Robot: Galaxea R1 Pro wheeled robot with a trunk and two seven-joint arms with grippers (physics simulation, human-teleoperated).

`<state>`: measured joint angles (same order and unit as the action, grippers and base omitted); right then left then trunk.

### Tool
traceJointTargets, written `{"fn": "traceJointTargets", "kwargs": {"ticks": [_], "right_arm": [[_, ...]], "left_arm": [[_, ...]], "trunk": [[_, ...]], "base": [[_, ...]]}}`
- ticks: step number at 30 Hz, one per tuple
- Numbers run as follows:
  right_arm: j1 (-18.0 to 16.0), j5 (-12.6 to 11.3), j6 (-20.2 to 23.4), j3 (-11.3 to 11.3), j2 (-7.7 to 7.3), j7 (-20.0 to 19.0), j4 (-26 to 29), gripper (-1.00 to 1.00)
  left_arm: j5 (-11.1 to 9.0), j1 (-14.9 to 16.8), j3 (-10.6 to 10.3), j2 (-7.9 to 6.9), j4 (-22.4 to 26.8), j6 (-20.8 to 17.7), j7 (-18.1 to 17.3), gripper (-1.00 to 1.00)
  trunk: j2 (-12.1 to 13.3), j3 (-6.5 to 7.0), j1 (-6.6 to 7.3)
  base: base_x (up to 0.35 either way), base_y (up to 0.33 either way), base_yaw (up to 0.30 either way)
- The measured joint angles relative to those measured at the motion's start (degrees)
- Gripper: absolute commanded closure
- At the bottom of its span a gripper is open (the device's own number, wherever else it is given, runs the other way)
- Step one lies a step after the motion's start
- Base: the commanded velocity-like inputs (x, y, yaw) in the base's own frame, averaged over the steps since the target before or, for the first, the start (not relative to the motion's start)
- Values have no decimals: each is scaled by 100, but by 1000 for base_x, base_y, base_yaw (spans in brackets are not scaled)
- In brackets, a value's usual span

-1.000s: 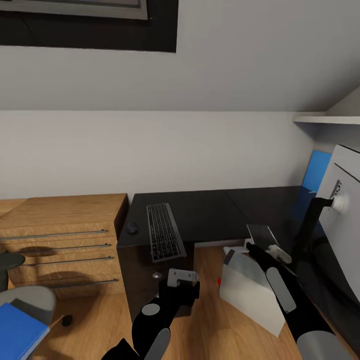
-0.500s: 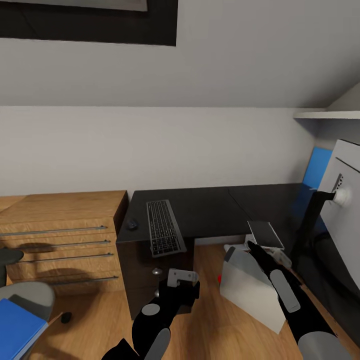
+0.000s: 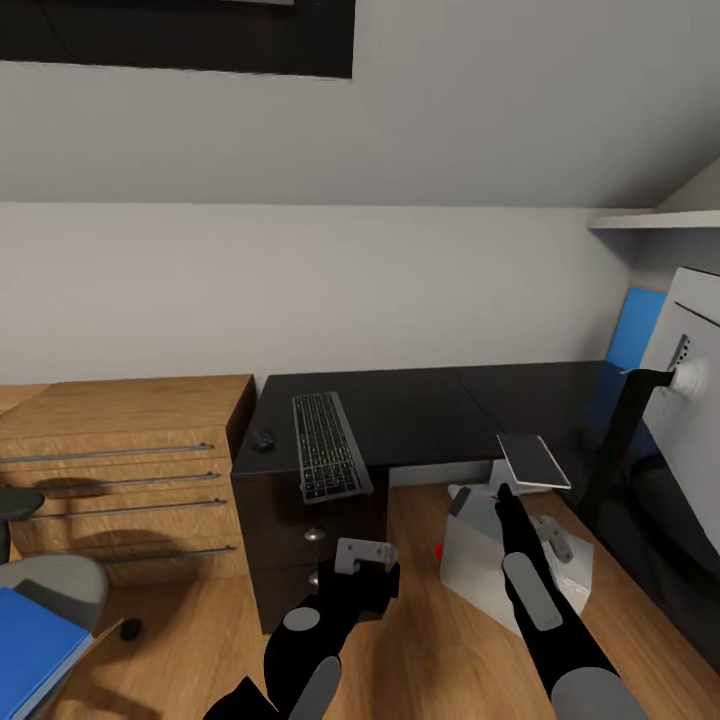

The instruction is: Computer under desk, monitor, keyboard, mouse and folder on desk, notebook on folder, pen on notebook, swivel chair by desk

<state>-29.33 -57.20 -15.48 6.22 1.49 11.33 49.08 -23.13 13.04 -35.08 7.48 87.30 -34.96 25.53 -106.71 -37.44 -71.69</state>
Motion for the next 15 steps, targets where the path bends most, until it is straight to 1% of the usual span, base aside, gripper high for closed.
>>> {"fn": "traceJointTargets", "kwargs": {"ticks": [2,3,8,12,13,15], "right_arm": [[0,-151,-23,8,10,0,-3,-100],[0,-309,-38,17,15,0,-7,-100],[1,-746,-56,25,16,-9,-9,-100],[1,-1041,-61,26,13,-20,-10,-100],[1,-1153,-62,23,11,-25,-7,-100],[1,-1278,-63,24,7,-31,4,-100]], "left_arm": [[0,-2,0,0,0,0,0,-100],[0,-1,0,0,0,0,0,-100],[1,-1,0,0,0,0,0,-100],[2,-2,0,0,0,0,0,-100],[1,-1,0,0,0,0,0,-100],[0,-1,0,0,0,0,0,-100]], "trunk": [[-80,-36,-44],[-120,-54,-66],[-321,-144,-176],[-481,-215,-264],[-521,-233,-286],[-602,-269,-330]], "base": [[0,0,0],[0,0,0],[0,0,0],[0,0,0],[0,0,0],[0,0,0]]}}
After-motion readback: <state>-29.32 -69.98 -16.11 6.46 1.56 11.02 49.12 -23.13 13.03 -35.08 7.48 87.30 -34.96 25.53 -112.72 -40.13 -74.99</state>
